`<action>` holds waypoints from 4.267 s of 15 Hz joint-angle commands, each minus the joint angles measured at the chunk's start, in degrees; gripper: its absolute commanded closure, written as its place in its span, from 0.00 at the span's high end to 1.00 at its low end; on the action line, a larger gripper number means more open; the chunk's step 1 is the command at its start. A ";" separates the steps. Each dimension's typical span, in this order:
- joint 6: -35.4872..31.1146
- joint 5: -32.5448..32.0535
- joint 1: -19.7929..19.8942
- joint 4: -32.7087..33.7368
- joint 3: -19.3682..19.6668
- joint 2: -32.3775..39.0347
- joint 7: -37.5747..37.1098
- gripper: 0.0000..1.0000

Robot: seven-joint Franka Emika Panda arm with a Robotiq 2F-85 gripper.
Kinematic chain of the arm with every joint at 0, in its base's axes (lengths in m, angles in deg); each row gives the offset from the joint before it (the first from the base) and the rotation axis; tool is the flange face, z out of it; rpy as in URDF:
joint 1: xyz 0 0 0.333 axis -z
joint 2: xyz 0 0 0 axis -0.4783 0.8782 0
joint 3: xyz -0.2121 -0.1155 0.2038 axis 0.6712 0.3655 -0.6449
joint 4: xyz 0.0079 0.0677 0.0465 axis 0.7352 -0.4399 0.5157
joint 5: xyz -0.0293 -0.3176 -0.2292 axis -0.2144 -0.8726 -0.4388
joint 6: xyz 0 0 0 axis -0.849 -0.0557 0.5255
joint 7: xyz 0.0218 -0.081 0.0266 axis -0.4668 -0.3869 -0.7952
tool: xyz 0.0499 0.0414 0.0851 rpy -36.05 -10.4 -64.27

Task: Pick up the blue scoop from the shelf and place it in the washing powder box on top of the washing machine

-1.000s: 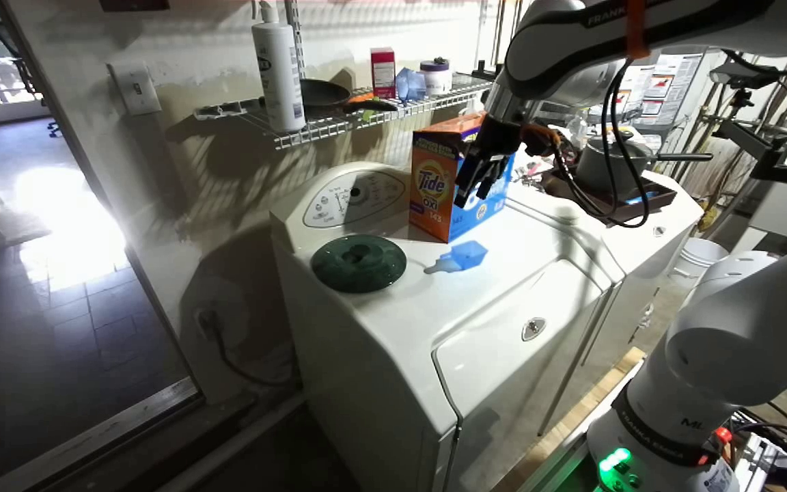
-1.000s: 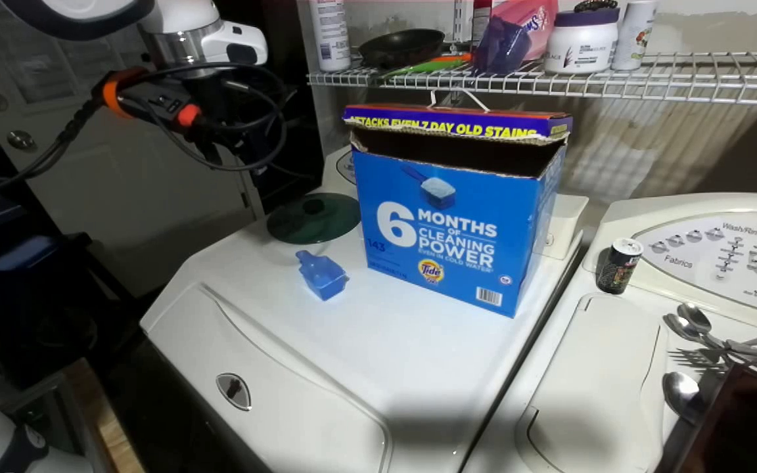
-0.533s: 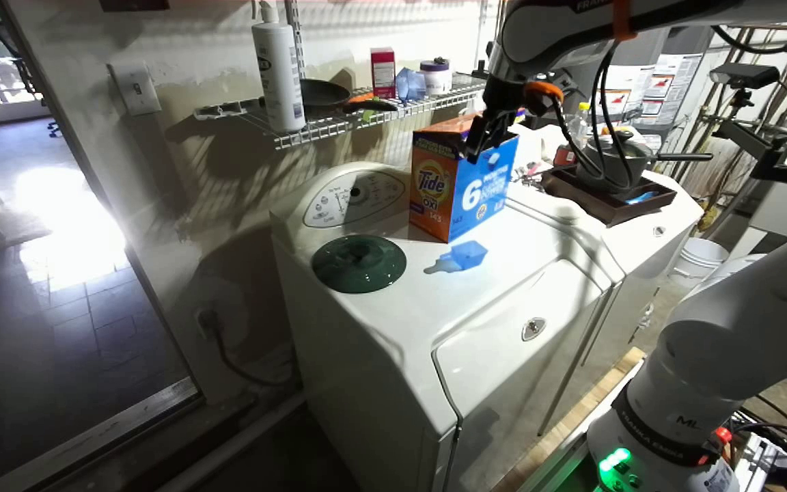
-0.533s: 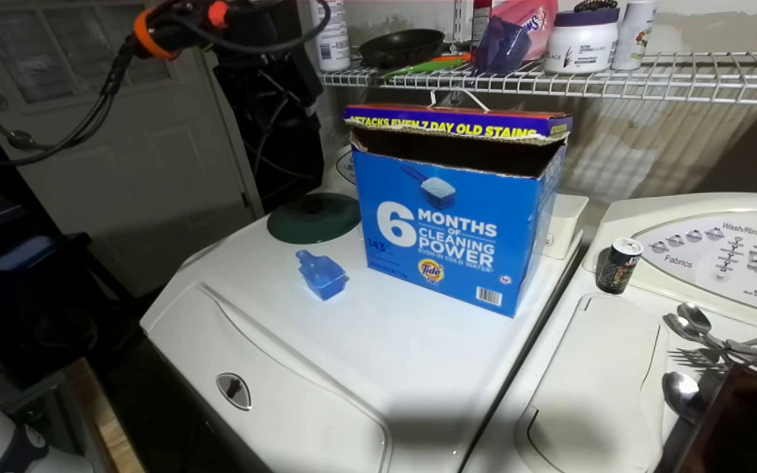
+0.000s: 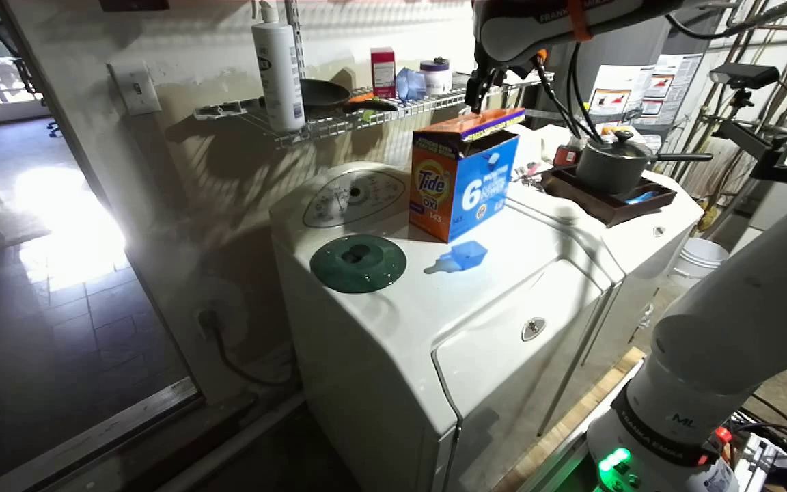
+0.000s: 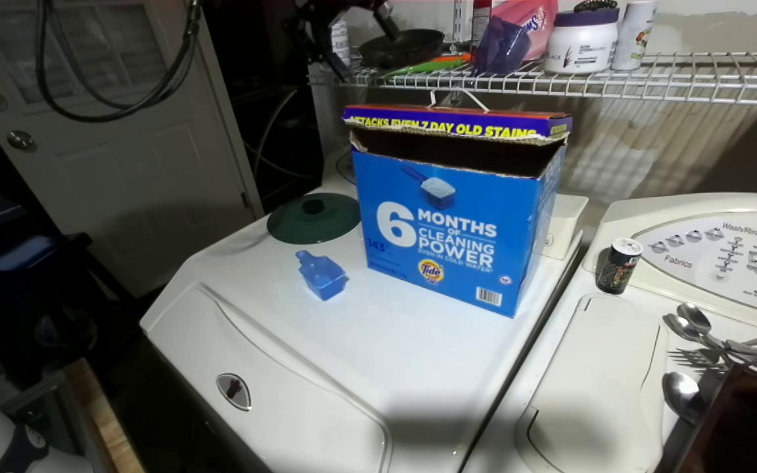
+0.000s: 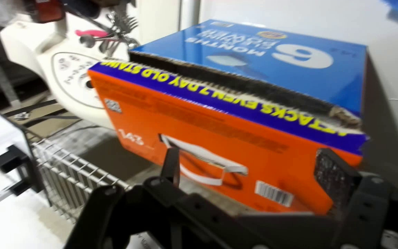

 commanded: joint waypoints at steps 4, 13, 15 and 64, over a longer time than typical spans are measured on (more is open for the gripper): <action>-2.08 -3.84 0.24 4.99 0.32 4.98 -2.88 1.00; -10.43 -10.60 1.32 9.20 0.73 10.32 -6.47 1.00; -14.21 -14.77 1.74 11.22 1.34 12.80 -9.79 1.00; -23.45 -30.62 -1.59 47.20 3.24 45.72 -47.02 1.00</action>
